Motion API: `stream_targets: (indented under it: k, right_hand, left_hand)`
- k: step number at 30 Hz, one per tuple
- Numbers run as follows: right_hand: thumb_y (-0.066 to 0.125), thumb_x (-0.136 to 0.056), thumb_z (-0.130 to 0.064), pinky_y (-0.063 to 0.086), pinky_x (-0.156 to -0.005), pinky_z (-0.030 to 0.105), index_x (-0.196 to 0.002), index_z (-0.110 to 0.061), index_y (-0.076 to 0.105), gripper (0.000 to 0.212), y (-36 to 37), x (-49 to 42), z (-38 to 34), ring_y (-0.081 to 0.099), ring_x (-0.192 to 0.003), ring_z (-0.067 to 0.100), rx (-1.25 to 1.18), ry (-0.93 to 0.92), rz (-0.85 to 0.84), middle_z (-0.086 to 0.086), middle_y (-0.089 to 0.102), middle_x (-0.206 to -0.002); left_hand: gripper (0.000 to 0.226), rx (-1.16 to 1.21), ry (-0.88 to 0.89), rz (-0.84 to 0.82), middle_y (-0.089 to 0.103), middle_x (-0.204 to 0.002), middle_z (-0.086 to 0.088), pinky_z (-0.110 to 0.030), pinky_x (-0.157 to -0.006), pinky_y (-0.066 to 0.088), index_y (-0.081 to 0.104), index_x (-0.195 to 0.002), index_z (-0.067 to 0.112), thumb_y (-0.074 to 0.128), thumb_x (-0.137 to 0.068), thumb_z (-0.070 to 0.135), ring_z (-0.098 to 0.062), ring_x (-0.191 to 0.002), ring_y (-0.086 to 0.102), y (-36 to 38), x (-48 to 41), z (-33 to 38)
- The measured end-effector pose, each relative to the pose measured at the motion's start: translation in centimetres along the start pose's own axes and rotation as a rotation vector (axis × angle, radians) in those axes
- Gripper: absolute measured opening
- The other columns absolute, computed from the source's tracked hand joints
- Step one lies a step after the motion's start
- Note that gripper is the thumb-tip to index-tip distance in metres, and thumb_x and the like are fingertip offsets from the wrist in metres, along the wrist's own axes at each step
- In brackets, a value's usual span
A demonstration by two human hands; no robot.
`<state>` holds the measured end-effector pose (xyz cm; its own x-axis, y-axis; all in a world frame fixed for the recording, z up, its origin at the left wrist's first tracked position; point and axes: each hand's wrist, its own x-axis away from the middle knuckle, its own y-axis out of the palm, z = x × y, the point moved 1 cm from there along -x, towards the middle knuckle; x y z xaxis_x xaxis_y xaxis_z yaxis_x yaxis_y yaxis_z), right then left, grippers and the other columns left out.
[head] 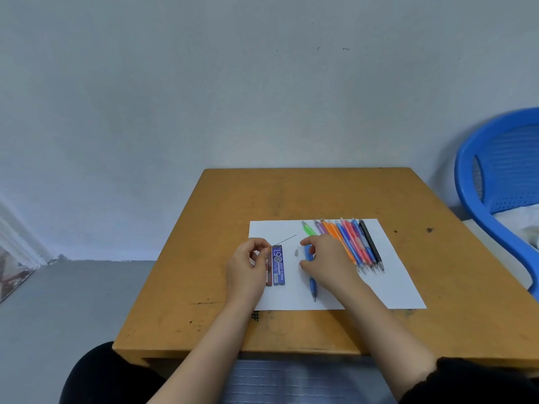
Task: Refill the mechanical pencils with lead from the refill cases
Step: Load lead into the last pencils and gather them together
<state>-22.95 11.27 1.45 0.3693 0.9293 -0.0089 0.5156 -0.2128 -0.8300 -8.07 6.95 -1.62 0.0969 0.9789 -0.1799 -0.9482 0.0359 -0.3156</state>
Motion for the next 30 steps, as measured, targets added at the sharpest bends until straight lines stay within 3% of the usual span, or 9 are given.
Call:
stream_targets:
  k: [7, 10, 13, 18, 23, 26, 30]
  right_hand:
    - [0.062, -0.087, -0.012, 0.043, -0.076, 0.018, -0.136, -0.017, 0.048, 0.051, 0.3, -0.1, 0.0, 0.057, -0.106, 0.017, -0.016, 0.059, 0.031, 0.004, 0.059, -0.121]
    - [0.065, -0.086, -0.012, 0.042, -0.069, 0.017, -0.135, -0.015, 0.05, 0.051, -0.1, -0.5, 0.1, 0.057, -0.087, 0.012, -0.064, 0.064, 0.011, 0.004, 0.062, -0.11]
    - [0.065, -0.084, -0.01, 0.041, -0.065, 0.018, -0.133, -0.014, 0.053, 0.051, -0.6, -0.9, 0.2, 0.052, -0.074, 0.008, -0.124, 0.042, 0.01, -0.001, 0.059, -0.09]
    - [0.061, -0.085, -0.006, 0.034, -0.06, 0.009, -0.128, -0.015, 0.059, 0.044, -1.6, -0.8, -0.1, 0.049, -0.074, 0.008, -0.183, -0.135, 0.101, -0.002, 0.056, -0.089]
    - [0.058, -0.089, -0.005, 0.035, -0.067, 0.002, -0.118, -0.019, 0.066, 0.033, -1.5, -1.0, 0.1, 0.048, -0.083, 0.002, -0.152, -0.321, 0.235, -0.01, 0.052, -0.096]
    - [0.059, -0.088, 0.0, 0.035, -0.073, 0.0, -0.114, -0.015, 0.068, 0.032, -1.2, -1.1, 0.9, 0.048, -0.088, 0.004, -0.185, -0.406, 0.325, -0.005, 0.056, -0.096]
    - [0.061, -0.081, 0.005, 0.039, -0.074, 0.016, -0.108, -0.011, 0.071, 0.033, -0.7, -1.3, 2.0, 0.051, -0.085, 0.01, -0.14, -0.529, 0.512, 0.005, 0.062, -0.092]
  left_hand:
    - [0.02, 0.056, -0.007, 0.036, 0.064, -0.085, 0.005, -0.013, -0.055, 0.04, 0.063, -0.084, 0.031, 0.059, -0.093, 0.014, -0.009, -0.071, 0.05, 0.1, -0.2, -0.3]
    - [0.017, 0.113, -0.019, 0.083, 0.065, -0.089, 0.002, -0.018, -0.058, 0.045, 0.065, -0.087, 0.028, 0.058, -0.094, 0.014, -0.011, -0.074, 0.055, 0.0, -0.2, -0.3]
    - [0.009, 0.162, -0.044, 0.129, 0.065, -0.092, -0.001, -0.011, -0.053, 0.045, 0.065, -0.096, 0.02, 0.057, -0.096, 0.017, -0.009, -0.075, 0.059, -0.2, -0.1, -0.3]
    - [0.008, 0.15, -0.053, 0.136, 0.065, -0.091, -0.002, -0.014, -0.054, 0.047, 0.064, -0.096, 0.022, 0.056, -0.096, 0.021, -0.01, -0.075, 0.06, 0.0, -0.3, -0.6]
    - [0.007, 0.129, -0.052, 0.137, 0.065, -0.09, -0.001, -0.015, -0.053, 0.048, 0.063, -0.095, 0.025, 0.056, -0.095, 0.022, -0.013, -0.077, 0.063, 0.1, -0.3, -0.7]
    - [0.007, 0.119, -0.047, 0.128, 0.065, -0.09, -0.002, -0.021, -0.055, 0.051, 0.062, -0.093, 0.026, 0.057, -0.095, 0.023, -0.016, -0.079, 0.064, 0.1, -0.4, -0.9]
    - [0.011, 0.12, -0.034, 0.118, 0.065, -0.089, -0.005, -0.018, -0.053, 0.048, 0.062, -0.089, 0.028, 0.057, -0.095, 0.021, -0.019, -0.078, 0.063, 0.1, -0.4, -1.0]
